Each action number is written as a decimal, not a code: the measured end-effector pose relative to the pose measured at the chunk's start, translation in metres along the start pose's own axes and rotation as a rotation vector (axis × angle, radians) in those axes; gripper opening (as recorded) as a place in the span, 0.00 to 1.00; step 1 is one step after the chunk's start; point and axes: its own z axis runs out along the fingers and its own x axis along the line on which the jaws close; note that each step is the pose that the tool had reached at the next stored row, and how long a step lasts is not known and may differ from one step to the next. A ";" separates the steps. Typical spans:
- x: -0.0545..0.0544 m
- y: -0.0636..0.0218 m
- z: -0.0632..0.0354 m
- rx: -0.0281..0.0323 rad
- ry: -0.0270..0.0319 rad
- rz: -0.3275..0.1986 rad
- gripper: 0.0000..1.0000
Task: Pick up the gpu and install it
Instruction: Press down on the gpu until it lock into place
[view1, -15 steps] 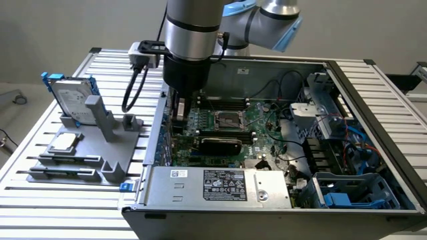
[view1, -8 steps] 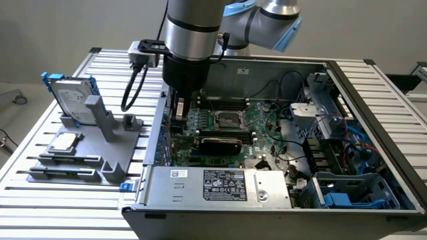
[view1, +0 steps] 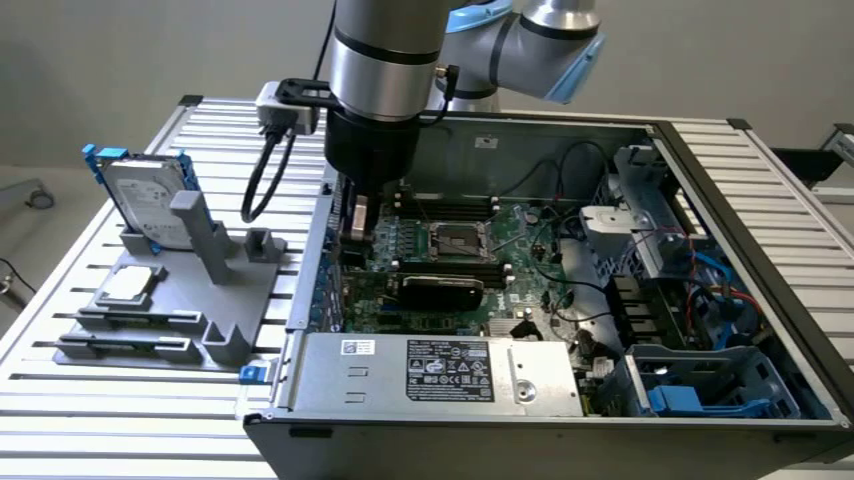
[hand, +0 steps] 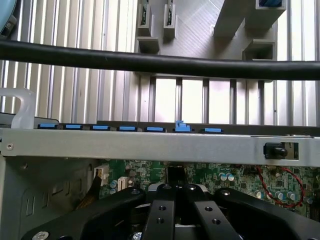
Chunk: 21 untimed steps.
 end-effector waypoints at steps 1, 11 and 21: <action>0.000 0.0000 0.0000 -0.0003 -0.0003 0.002 0.11; 0.000 0.0005 -0.0003 -0.0044 -0.0027 0.014 0.11; -0.001 0.0008 -0.0005 -0.0087 -0.0053 0.028 0.11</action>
